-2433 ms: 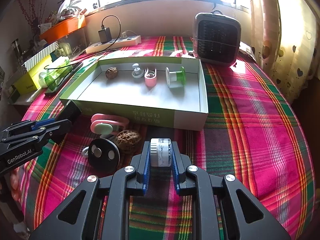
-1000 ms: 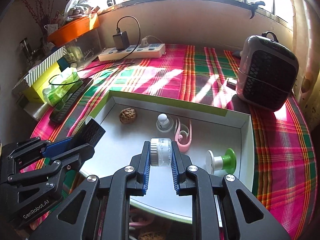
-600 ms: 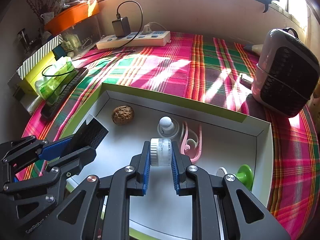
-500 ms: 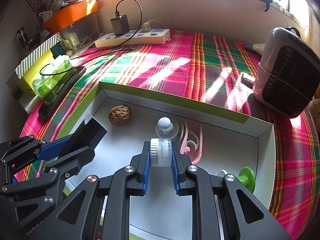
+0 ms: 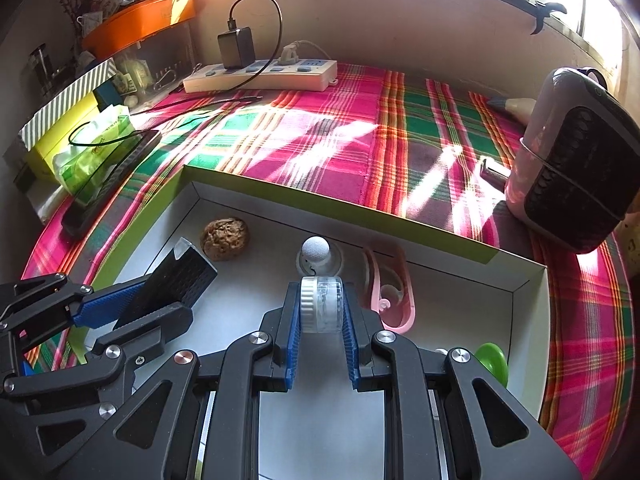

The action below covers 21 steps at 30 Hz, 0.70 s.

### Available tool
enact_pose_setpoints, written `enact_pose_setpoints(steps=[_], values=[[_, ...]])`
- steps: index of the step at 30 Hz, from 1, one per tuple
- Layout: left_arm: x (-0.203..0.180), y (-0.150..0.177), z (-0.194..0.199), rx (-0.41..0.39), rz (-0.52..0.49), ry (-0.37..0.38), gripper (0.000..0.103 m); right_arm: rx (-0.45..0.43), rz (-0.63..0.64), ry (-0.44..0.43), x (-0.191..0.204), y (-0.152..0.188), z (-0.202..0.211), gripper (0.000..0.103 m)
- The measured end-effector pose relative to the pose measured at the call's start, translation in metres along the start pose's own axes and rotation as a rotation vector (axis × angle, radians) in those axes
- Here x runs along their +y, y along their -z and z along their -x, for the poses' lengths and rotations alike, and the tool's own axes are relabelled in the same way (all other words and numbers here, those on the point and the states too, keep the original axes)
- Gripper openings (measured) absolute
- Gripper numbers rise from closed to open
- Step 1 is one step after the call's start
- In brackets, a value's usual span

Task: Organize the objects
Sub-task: 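Carry the black case in the left tool and white jar in the right tool into the box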

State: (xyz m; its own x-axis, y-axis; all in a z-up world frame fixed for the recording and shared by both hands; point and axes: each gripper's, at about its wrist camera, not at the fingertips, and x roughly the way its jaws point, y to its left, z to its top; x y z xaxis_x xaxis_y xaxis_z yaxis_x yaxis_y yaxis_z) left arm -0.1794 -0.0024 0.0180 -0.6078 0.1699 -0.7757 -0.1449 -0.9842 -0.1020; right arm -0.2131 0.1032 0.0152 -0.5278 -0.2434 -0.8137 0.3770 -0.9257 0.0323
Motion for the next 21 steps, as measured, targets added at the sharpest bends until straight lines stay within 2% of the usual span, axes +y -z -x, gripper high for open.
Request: enact_pose_setpoints(steps=[19,21], values=[[-0.0011,-0.0003,-0.0014,0.005,-0.011,-0.021,0.022,-0.009,-0.008,-0.011,0.0010,0.0019,0.0022,0.020],[-0.0016,-0.0004,-0.0014,0.005,-0.012,-0.022,0.022,-0.009,-0.010,-0.013,0.0011,0.0022,0.0024,0.023]])
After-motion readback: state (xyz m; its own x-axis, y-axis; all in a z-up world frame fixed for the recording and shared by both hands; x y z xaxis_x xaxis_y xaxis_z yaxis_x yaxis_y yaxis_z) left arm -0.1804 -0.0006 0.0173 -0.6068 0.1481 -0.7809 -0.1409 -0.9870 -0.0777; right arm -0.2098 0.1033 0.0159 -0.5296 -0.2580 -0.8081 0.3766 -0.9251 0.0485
